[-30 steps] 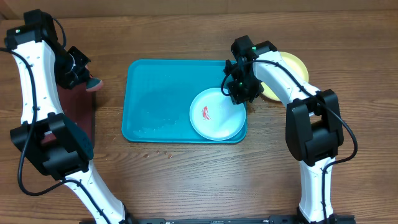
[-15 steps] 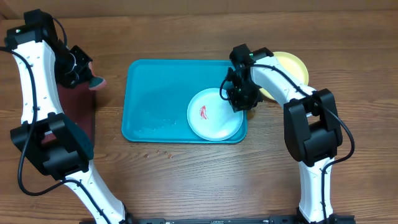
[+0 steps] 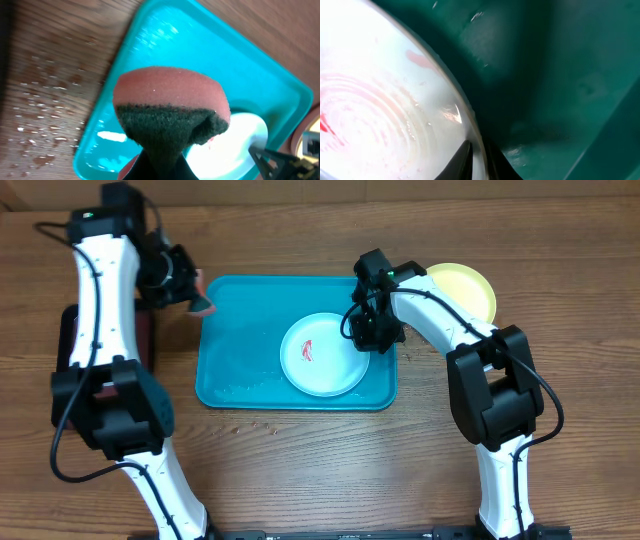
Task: Clean dirty plates on tray and stack at the side
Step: 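Scrub the light-blue plate with the sponge in the left gripper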
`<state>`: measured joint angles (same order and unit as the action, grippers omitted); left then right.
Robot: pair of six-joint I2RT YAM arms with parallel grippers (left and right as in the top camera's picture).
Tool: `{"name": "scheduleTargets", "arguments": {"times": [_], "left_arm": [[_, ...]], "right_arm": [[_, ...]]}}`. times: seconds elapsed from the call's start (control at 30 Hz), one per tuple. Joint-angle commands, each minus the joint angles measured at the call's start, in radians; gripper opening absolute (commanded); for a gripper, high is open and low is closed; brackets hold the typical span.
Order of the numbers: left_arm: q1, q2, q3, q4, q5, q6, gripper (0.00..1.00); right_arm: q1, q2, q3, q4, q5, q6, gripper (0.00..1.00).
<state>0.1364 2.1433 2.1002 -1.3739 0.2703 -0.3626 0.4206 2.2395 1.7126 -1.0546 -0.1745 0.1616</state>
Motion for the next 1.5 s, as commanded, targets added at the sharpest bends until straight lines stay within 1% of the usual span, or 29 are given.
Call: {"name": "scheduleTargets", "arguments": {"times": [0.0, 0.03, 0.07, 0.17, 0.2, 0.33, 0.43, 0.57, 0.6, 0.67, 0.73, 0.8, 0.83, 0.87, 0.9, 0.97, 1.07, 1.1, 1.13, 1.2, 1.23, 1.3, 1.37, 1.47], "left_arm": [[-0.031, -0.006, -0.003, -0.006, -0.027, 0.027, 0.04], [-0.040, -0.006, -0.003, -0.006, -0.026, 0.027, 0.04], [-0.050, -0.006, -0.003, -0.007, -0.026, 0.027, 0.04], [-0.076, -0.006, -0.003, -0.010, -0.026, 0.045, 0.04], [-0.086, -0.005, -0.003, -0.010, -0.026, 0.054, 0.04], [-0.139, -0.005, -0.003, -0.010, -0.026, 0.065, 0.04], [-0.169, -0.005, -0.003, -0.012, -0.026, 0.072, 0.04], [-0.206, -0.005, -0.003, -0.014, -0.026, 0.079, 0.04], [-0.218, -0.005, -0.003, -0.013, -0.026, 0.079, 0.04], [-0.240, -0.005, -0.003, -0.013, -0.026, 0.079, 0.04], [-0.265, -0.005, -0.003, -0.011, -0.026, 0.079, 0.04], [-0.287, -0.005, -0.003, -0.010, -0.027, 0.085, 0.04], [-0.297, -0.005, -0.003, -0.008, -0.029, 0.088, 0.04], [-0.303, -0.005, -0.003, -0.006, -0.035, 0.087, 0.04], [-0.308, -0.005, -0.003, -0.005, -0.038, 0.087, 0.04], [-0.314, -0.005, -0.003, -0.005, -0.037, 0.087, 0.04], [-0.316, -0.005, -0.003, -0.005, -0.035, 0.087, 0.04], [-0.317, -0.005, -0.003, -0.005, -0.034, 0.087, 0.04], [-0.319, -0.005, -0.003, -0.005, -0.034, 0.087, 0.04], [-0.322, -0.005, -0.003, -0.006, -0.034, 0.087, 0.04], [-0.322, -0.005, -0.003, -0.007, -0.034, 0.087, 0.04], [-0.326, -0.005, -0.004, -0.007, -0.034, 0.091, 0.04], [-0.333, -0.004, -0.013, -0.005, -0.034, 0.098, 0.04], [-0.349, -0.004, -0.060, 0.020, -0.033, 0.097, 0.04]], "right_arm": [[0.001, -0.003, -0.011, -0.024, 0.043, 0.027, 0.11], [-0.003, -0.003, -0.011, -0.031, 0.048, 0.027, 0.21], [-0.007, -0.003, -0.011, -0.038, 0.046, 0.031, 0.32], [-0.008, -0.003, -0.012, -0.045, 0.046, 0.049, 0.32], [-0.007, -0.003, -0.012, -0.046, 0.045, 0.050, 0.31], [0.003, -0.003, -0.012, -0.031, 0.042, 0.090, 0.10], [0.005, -0.003, -0.012, -0.029, 0.020, 0.135, 0.09], [0.005, -0.003, -0.012, -0.021, -0.087, 0.135, 0.09], [0.005, -0.003, -0.012, -0.012, -0.098, 0.140, 0.07], [0.005, -0.003, -0.012, 0.008, -0.097, 0.195, 0.04], [0.005, -0.003, -0.012, 0.035, -0.098, 0.238, 0.04], [0.005, -0.003, -0.012, 0.058, -0.112, 0.240, 0.04], [0.005, -0.003, -0.012, 0.063, -0.112, 0.240, 0.17], [0.005, -0.003, -0.012, 0.062, -0.111, 0.240, 0.40], [0.005, -0.003, -0.012, 0.054, -0.111, 0.240, 0.42], [0.005, -0.003, -0.012, 0.026, -0.105, 0.268, 0.42], [0.005, -0.003, -0.012, -0.004, -0.104, 0.278, 0.41], [0.005, -0.003, -0.012, -0.007, -0.104, 0.280, 0.38], [0.007, -0.003, -0.012, -0.009, -0.104, 0.281, 0.32], [0.012, -0.002, -0.012, -0.010, -0.103, 0.286, 0.14], [0.015, -0.002, -0.012, -0.008, -0.103, 0.295, 0.11], [0.019, -0.002, -0.012, 0.001, -0.084, 0.315, 0.11], [0.022, -0.002, -0.012, 0.016, -0.072, 0.315, 0.04], [0.023, -0.002, -0.012, 0.050, -0.072, 0.314, 0.04]]}}
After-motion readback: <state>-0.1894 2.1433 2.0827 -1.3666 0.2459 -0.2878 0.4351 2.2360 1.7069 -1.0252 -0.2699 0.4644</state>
